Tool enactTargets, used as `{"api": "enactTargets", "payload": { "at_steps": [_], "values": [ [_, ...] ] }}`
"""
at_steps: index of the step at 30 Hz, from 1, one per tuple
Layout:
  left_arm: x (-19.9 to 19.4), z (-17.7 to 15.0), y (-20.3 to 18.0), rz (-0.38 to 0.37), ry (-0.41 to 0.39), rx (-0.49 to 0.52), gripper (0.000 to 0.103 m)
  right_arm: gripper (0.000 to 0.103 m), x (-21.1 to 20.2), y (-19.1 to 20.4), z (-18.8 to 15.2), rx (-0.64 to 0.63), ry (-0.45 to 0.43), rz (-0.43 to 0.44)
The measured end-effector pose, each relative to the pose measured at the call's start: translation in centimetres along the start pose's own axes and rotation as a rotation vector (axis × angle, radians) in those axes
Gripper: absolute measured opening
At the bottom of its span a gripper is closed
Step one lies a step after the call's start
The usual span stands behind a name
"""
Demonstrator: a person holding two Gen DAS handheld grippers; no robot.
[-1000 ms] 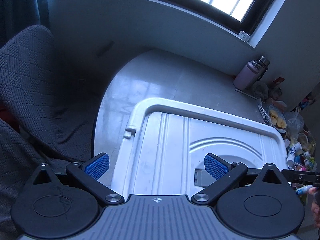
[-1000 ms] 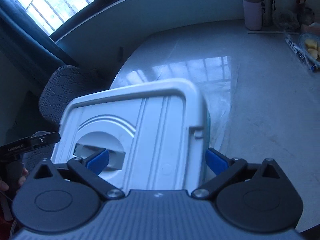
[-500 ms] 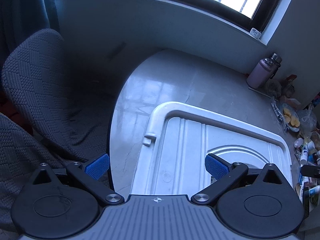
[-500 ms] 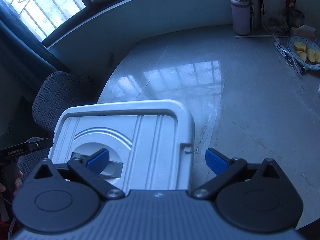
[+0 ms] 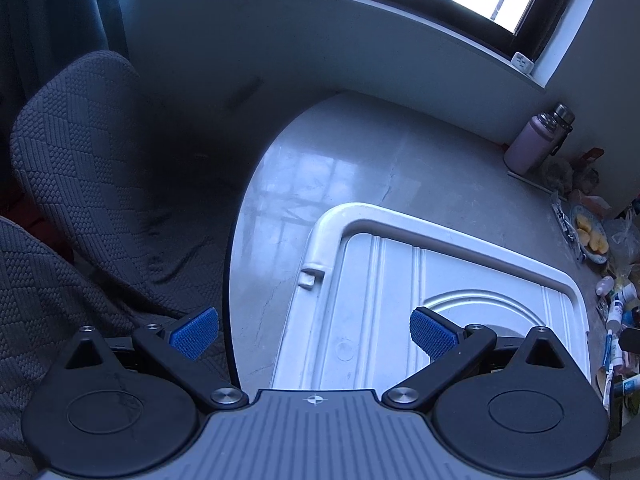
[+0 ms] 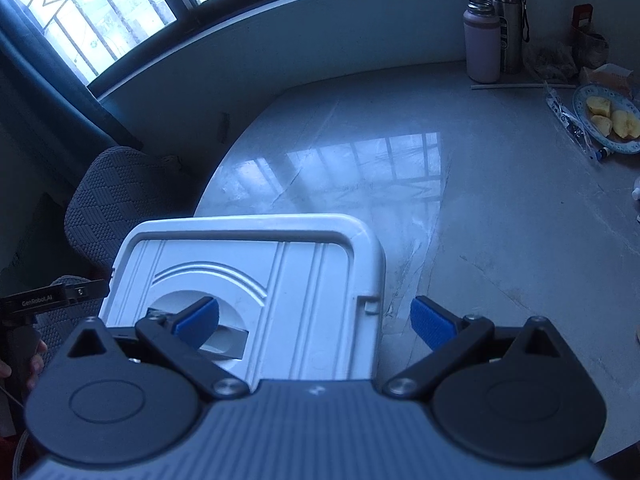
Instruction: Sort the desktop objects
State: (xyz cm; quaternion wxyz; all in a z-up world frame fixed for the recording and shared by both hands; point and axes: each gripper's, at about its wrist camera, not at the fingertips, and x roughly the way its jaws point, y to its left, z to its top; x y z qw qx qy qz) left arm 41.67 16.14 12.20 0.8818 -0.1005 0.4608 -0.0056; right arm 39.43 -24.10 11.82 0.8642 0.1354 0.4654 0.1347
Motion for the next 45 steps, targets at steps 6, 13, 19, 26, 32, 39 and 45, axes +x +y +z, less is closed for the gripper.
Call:
{"api": "enactTargets", "payload": {
  "at_steps": [6,13,19,26,32,39,45],
  "values": [
    [1.1,0.1,-0.5,0.051,0.047,0.057,0.103,0.091,0.8,0.0,-0.5,-0.037,0.04,-0.034],
    [2.2,0.1,-0.7,0.105,0.079,0.114,0.103,0.045,2.9,-1.1,-1.8,-0.018,0.129,-0.069],
    [2.5,0.6,-0.9,0.097,0.086,0.129,0.103,0.045,2.8,-1.5,-2.2,0.003,0.109,-0.045],
    [2.9,0.3,-1.7,0.064,0.084,0.166,0.103,0.046,2.6,-1.3,-2.3,-0.013,0.099,-0.072],
    [3.0,0.0,-1.2,0.045,0.085,0.163,0.103,0.048,2.5,-0.9,-2.4,-0.03,0.085,-0.101],
    [2.9,-1.0,-1.0,0.034,0.06,0.171,0.103,0.065,2.0,-0.2,-3.0,-0.024,0.036,-0.103],
    [0.5,-2.2,-0.8,0.053,-0.054,0.15,0.103,0.085,0.0,1.4,-4.7,0.006,-0.148,-0.099]
  ]
}}
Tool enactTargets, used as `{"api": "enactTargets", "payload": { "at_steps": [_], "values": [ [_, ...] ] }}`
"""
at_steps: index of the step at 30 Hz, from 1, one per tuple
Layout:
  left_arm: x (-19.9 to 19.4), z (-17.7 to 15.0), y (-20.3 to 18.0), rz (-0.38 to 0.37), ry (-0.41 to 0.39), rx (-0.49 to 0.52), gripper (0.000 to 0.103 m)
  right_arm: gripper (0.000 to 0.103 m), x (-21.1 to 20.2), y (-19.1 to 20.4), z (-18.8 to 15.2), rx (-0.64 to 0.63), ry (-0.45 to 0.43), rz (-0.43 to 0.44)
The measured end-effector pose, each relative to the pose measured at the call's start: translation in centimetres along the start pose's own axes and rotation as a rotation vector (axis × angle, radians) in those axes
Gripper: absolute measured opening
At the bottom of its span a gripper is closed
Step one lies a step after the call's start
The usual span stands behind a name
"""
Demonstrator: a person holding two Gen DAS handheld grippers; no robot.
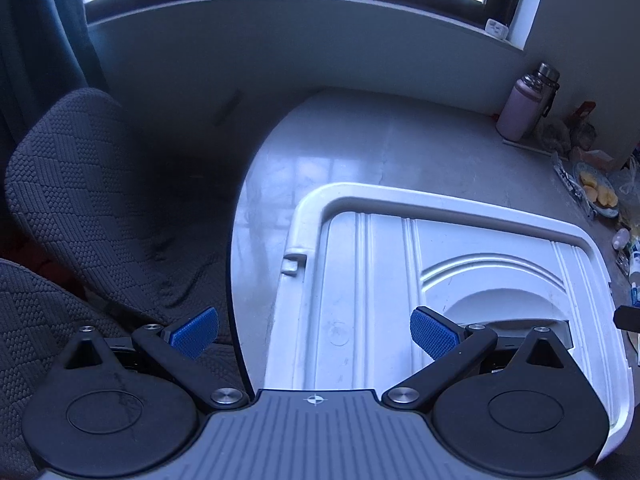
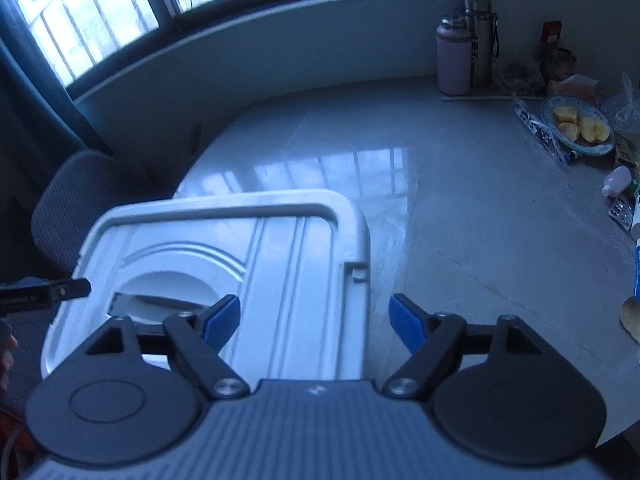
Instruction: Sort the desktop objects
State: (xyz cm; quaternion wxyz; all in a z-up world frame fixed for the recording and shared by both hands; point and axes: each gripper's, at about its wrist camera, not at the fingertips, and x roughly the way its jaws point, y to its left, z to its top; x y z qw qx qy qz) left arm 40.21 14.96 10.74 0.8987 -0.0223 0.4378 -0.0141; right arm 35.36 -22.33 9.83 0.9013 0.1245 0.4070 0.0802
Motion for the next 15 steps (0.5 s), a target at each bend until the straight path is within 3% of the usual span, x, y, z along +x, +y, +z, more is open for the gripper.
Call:
{"api": "enactTargets", "payload": {
  "at_steps": [3,5,10,15],
  "values": [
    [-1.3,-0.8,0.1,0.005,-0.059,-0.007,0.103,0.098,-2.1,0.4,-1.8,0.065,-0.189,0.028],
    [-1.9,-0.9,-0.1,0.0,-0.073,0.0,0.103,0.102,-2.9,0.8,-2.8,0.055,-0.269,0.06],
    [-2.7,-1.3,-0.5,-0.04,-0.112,0.005,0.103,0.103,-3.5,1.3,-3.3,0.037,-0.256,0.136],
    [-3.6,-1.6,-0.7,-0.038,-0.131,-0.006,0.103,0.103,-4.8,1.5,-4.5,0.035,-0.344,0.171]
  ]
}}
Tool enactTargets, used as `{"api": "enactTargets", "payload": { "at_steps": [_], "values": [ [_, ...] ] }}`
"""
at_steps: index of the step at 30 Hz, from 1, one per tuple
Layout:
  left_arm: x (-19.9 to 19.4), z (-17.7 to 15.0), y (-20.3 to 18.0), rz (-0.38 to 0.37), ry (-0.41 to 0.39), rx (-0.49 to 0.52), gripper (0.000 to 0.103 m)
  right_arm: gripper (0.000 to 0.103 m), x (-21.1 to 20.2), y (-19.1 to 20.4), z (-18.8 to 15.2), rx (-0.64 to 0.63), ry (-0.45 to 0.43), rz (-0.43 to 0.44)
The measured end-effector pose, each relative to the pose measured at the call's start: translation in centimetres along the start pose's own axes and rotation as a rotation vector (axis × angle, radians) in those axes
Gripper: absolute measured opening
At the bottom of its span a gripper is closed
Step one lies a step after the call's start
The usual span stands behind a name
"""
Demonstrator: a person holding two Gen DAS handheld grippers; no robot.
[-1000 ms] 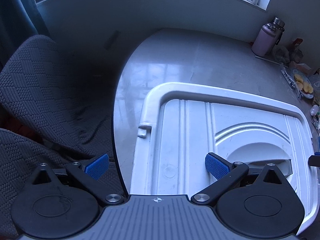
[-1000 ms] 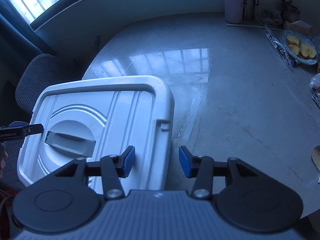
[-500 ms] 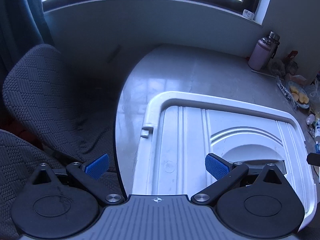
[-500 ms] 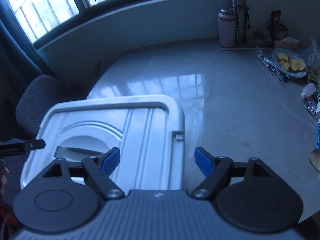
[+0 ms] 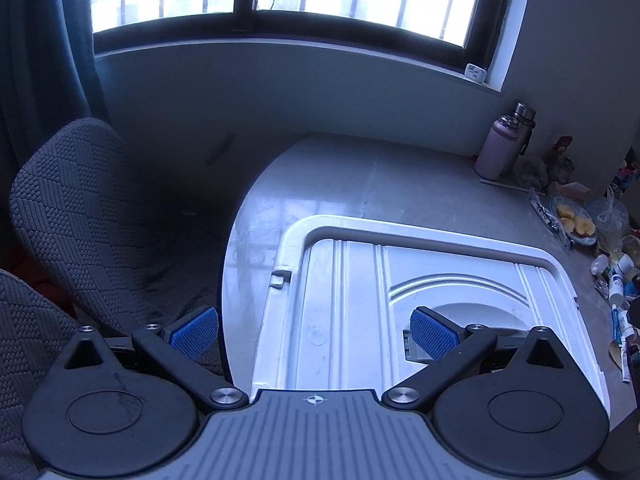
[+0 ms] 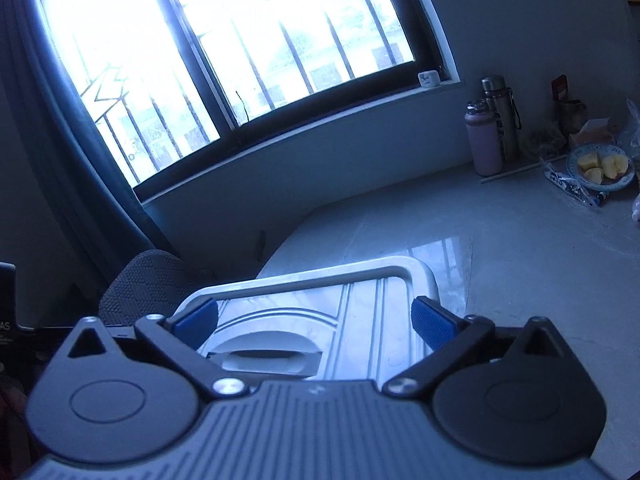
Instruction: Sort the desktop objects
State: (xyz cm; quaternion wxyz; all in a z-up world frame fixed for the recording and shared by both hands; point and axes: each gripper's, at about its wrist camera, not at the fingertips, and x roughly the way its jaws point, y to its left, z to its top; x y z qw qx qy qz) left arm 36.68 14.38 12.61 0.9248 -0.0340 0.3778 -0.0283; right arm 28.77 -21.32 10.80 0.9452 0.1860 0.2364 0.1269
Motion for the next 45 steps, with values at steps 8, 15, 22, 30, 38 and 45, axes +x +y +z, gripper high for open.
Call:
{"api": "enactTargets", "payload": {
  "at_steps": [8,15,22,30,38,45],
  "values": [
    [-1.9,-0.9,-0.3,0.044,-0.016,-0.011,0.103,0.103,0.5,0.0,-0.8,-0.068,0.126,-0.069],
    [-4.2,-3.2,-1.0,0.077,-0.025,-0.038,0.103,0.103,-1.6,-0.8,-2.1,-0.068,0.136,-0.099],
    [-8.5,-7.5,-2.7,0.087,-0.067,-0.026,0.103,0.103,-5.2,-0.2,-4.4,-0.135,0.098,-0.138],
    [-12.5,-14.1,-3.1,0.082,-0.071,-0.037,0.103,0.103,-9.1,1.4,-8.3,-0.199,0.093,-0.147],
    [-14.7,-19.5,-3.0,0.095,-0.108,-0.007,0.103,0.103,-11.4,2.6,-12.0,-0.272,0.075,-0.176],
    [-15.0,-23.5,-3.7,0.122,-0.144,0.048,0.103,0.103,-12.7,2.8,-15.3,-0.303,0.049,-0.209]
  ]
}}
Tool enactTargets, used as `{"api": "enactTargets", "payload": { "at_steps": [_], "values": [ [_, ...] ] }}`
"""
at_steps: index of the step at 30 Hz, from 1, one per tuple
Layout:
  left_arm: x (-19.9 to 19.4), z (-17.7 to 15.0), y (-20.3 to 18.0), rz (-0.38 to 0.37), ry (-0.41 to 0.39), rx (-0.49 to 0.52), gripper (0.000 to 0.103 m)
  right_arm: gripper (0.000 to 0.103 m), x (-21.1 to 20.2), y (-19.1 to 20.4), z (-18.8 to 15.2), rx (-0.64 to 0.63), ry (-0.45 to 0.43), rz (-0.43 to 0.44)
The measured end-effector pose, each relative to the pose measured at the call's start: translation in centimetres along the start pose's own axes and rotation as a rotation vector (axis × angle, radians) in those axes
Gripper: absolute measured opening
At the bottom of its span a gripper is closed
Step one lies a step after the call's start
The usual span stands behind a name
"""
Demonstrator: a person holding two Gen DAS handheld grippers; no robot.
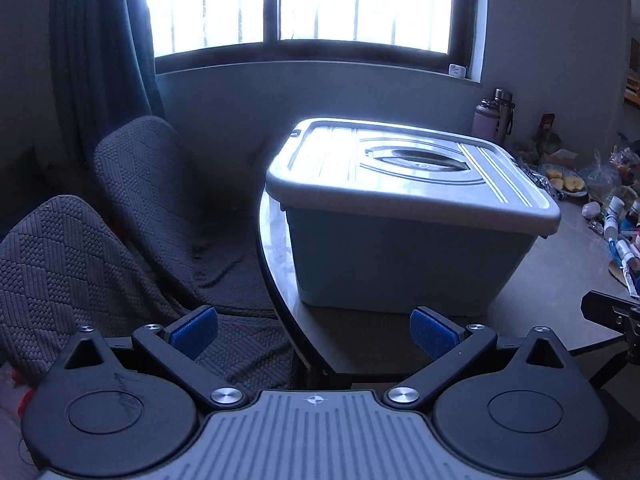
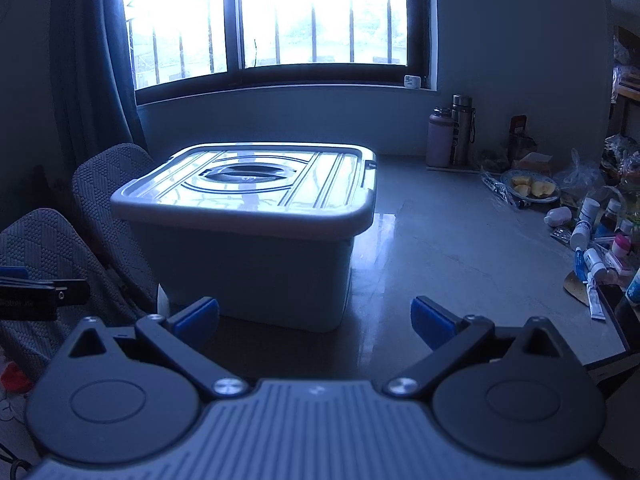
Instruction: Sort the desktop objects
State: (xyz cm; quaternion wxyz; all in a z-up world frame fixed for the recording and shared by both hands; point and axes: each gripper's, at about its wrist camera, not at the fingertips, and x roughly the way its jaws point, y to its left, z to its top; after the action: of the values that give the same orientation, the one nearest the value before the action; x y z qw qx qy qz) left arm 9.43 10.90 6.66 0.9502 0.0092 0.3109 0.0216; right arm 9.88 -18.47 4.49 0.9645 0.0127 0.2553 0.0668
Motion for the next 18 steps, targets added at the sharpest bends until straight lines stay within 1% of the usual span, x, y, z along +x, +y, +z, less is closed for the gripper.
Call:
{"api": "enactTargets", "payload": {
  "at_steps": [1,5,10,16,18],
  "values": [
    [-0.1,-0.6,-0.1,0.006,-0.006,0.005,0.103,0.103,0.0,0.1,-0.5,-0.006,-0.003,-0.01],
    [-0.5,-2.7,-0.4,0.014,-0.03,0.022,0.103,0.103,-0.1,0.0,-2.4,0.036,-0.023,0.009],
    [-0.2,-5.1,-0.8,0.037,-0.034,0.041,0.103,0.103,0.0,0.9,-4.8,0.004,-0.056,-0.037],
    [0.9,-7.4,-1.4,0.051,-0.051,0.033,0.103,0.103,0.7,2.0,-7.2,0.0,-0.085,-0.032],
    [1.3,-8.1,-1.7,0.067,-0.063,0.041,0.103,0.103,1.0,2.2,-7.9,0.005,-0.094,-0.021]
  ]
}}
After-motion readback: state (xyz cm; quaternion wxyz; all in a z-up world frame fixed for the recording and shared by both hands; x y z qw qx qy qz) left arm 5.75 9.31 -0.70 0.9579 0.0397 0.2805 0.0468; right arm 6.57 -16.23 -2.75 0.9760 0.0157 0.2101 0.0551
